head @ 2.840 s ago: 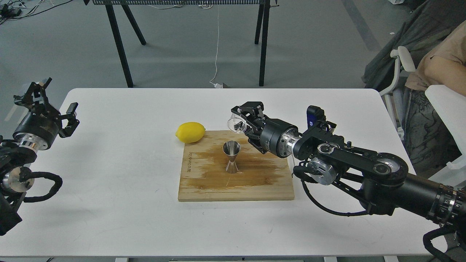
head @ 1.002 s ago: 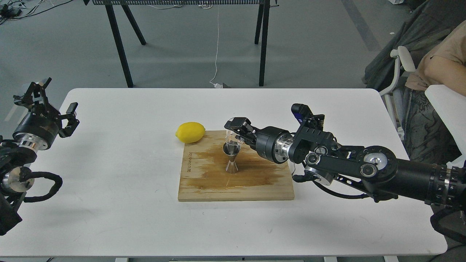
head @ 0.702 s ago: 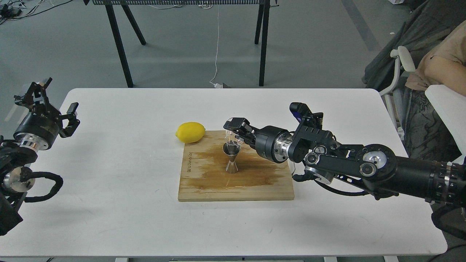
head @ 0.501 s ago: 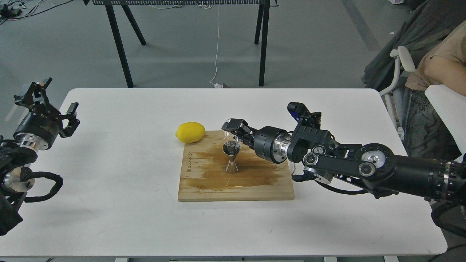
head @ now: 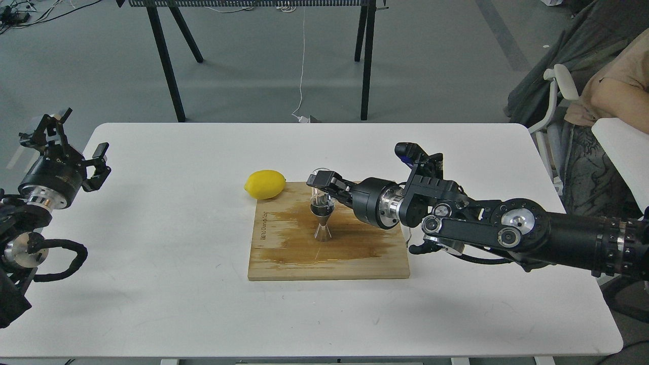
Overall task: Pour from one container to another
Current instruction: 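Tilt the clear cup over the jigger to pour into it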
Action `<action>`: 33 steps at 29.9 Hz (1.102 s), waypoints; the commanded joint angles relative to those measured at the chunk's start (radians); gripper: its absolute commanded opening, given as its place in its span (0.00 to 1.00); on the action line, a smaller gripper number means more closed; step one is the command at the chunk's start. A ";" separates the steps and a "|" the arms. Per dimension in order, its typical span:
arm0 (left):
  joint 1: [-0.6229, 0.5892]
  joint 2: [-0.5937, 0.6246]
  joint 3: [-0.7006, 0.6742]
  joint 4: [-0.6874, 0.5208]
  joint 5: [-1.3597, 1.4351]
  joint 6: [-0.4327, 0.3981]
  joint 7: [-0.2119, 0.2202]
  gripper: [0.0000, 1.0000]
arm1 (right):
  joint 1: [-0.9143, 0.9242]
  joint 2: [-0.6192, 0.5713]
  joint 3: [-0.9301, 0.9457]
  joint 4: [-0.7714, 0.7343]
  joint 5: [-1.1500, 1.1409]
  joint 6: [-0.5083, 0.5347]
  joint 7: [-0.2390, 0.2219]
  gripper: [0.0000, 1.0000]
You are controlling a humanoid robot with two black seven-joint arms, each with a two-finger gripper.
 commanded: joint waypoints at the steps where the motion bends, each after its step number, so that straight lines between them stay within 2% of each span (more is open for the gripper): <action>1: 0.000 -0.001 0.000 0.000 0.000 0.000 0.000 0.99 | 0.009 0.000 -0.009 -0.001 -0.014 0.000 0.000 0.39; 25: 0.000 -0.006 0.000 0.000 0.000 0.000 0.000 0.99 | 0.047 0.003 -0.053 -0.004 -0.040 0.001 0.000 0.39; 33: 0.000 -0.006 0.000 0.000 0.000 0.000 0.000 0.99 | 0.031 -0.006 0.008 -0.001 0.031 0.000 0.000 0.39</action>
